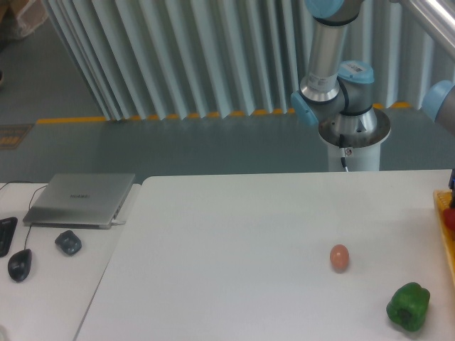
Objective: Place the red pepper on the table
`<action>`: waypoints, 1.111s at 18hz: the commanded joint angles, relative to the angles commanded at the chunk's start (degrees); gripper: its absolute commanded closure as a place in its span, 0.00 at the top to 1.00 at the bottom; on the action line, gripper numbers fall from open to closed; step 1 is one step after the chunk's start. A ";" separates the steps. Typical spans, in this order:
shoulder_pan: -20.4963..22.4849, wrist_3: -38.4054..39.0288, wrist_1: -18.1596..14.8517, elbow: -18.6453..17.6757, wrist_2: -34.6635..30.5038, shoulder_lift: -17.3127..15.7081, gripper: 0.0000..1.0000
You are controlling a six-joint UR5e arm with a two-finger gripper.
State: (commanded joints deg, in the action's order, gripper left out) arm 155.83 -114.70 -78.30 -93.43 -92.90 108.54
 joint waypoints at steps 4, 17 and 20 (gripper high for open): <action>0.09 0.09 -3.69 3.34 0.26 0.26 0.21; -3.95 20.10 -10.21 12.31 18.02 0.53 0.23; -6.24 26.35 -8.36 11.61 18.46 0.70 0.23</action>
State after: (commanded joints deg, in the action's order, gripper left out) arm 149.60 -88.35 -86.66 -81.82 -74.44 109.25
